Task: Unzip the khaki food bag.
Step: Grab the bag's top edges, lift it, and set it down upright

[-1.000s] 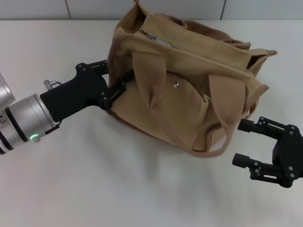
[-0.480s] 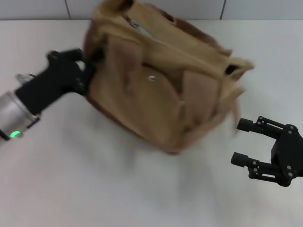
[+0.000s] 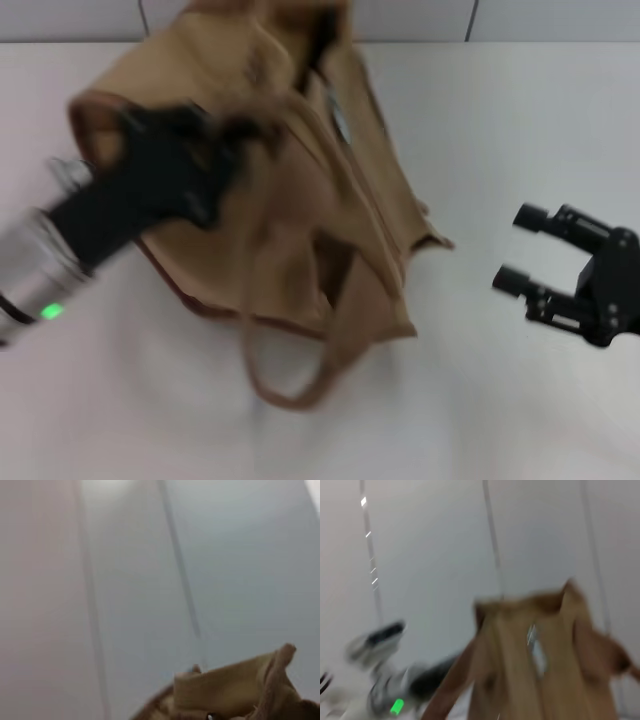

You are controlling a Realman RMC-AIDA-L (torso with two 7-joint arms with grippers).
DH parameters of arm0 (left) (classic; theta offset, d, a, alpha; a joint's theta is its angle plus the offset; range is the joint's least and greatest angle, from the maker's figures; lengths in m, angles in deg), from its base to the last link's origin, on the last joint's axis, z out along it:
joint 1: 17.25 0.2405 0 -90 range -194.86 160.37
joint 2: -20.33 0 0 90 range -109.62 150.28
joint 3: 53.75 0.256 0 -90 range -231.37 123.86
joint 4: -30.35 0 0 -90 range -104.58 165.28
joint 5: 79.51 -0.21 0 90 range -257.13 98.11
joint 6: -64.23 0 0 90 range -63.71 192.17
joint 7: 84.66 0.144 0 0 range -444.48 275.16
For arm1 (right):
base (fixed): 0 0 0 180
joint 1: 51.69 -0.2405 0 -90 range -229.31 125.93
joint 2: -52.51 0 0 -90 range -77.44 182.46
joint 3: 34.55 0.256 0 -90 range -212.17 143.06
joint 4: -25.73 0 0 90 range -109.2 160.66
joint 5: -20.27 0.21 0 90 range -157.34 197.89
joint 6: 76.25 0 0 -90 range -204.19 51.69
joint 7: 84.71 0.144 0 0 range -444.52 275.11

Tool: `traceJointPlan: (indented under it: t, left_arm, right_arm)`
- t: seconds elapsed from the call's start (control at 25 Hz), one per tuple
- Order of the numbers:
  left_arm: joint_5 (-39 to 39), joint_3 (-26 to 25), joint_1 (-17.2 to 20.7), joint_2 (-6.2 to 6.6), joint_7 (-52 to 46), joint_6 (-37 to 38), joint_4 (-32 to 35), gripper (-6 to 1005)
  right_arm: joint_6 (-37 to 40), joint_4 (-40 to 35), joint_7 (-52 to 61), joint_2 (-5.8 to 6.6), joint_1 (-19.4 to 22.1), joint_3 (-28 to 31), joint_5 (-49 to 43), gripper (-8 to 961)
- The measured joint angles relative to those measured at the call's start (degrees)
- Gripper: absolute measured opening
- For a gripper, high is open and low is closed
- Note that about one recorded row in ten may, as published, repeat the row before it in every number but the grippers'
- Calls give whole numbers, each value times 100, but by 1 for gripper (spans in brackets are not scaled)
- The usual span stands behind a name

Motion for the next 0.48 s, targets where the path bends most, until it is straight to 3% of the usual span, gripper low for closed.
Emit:
traceJointPlan:
  t: [0.16, 0.28, 0.48]
  left_arm:
    - [-13, 563, -134, -23, 1042, -584, -772, 56]
    - [-42, 697, -240, -25, 1537, -782, -1277, 55]
    - [-54, 678, -279, -27, 1626, -610, -1460, 55]
  right_arm:
    - [-127, 127, -190, -61, 178, 0, 577, 746]
    - [-236, 241, -436, -79, 204, -15, 663, 745]
    - [-697, 732, -1364, -97, 95, -48, 646, 743]
